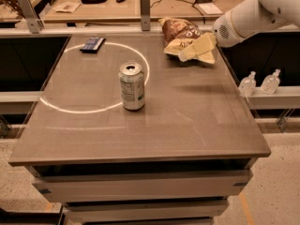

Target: Move brown chip bag near rxbar chocolate

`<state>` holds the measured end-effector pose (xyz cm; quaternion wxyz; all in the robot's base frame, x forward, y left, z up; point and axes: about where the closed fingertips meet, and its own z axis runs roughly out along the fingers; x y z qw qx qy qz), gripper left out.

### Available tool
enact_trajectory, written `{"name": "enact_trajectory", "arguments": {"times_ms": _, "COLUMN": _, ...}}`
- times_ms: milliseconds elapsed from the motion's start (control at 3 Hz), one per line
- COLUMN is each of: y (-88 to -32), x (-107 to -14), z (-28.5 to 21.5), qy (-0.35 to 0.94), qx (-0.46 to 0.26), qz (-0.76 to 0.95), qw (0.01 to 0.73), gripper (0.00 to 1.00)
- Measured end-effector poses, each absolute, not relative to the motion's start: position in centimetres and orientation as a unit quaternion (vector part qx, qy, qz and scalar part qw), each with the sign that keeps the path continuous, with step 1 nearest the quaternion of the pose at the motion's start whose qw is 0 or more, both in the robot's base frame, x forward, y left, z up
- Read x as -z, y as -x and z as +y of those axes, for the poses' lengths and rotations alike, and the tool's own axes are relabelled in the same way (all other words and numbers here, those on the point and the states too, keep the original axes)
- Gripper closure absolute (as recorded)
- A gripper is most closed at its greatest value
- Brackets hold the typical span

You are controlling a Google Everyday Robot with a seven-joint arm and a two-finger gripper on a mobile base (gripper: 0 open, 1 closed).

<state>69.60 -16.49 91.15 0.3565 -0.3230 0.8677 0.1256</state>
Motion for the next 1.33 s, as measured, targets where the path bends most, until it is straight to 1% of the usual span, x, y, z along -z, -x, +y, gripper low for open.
{"name": "enact_trajectory", "arguments": {"times_ms": 333, "y": -71.0, "x": -89.2, "z": -16.9, "qy": 0.300, "qx": -0.117, "qz": 0.875, "qw": 0.361, "gripper": 0.00}}
{"name": "enact_trajectory", "arguments": {"times_ms": 667, "y": -73.6, "x": -89.8, "z": -18.1, "qy": 0.265, "qx": -0.106, "qz": 0.874, "qw": 0.393, "gripper": 0.00}}
{"name": "enact_trajectory", "arguments": {"times_ms": 1000, "y": -75.3, "x": -90.5, "z": -18.5, "qy": 0.261, "qx": -0.091, "qz": 0.867, "qw": 0.414, "gripper": 0.00}}
{"name": "enact_trajectory", "arguments": {"times_ms": 1333, "y": -75.0, "x": -89.6, "z": -16.6, "qy": 0.282, "qx": -0.094, "qz": 0.863, "qw": 0.408, "gripper": 0.00}}
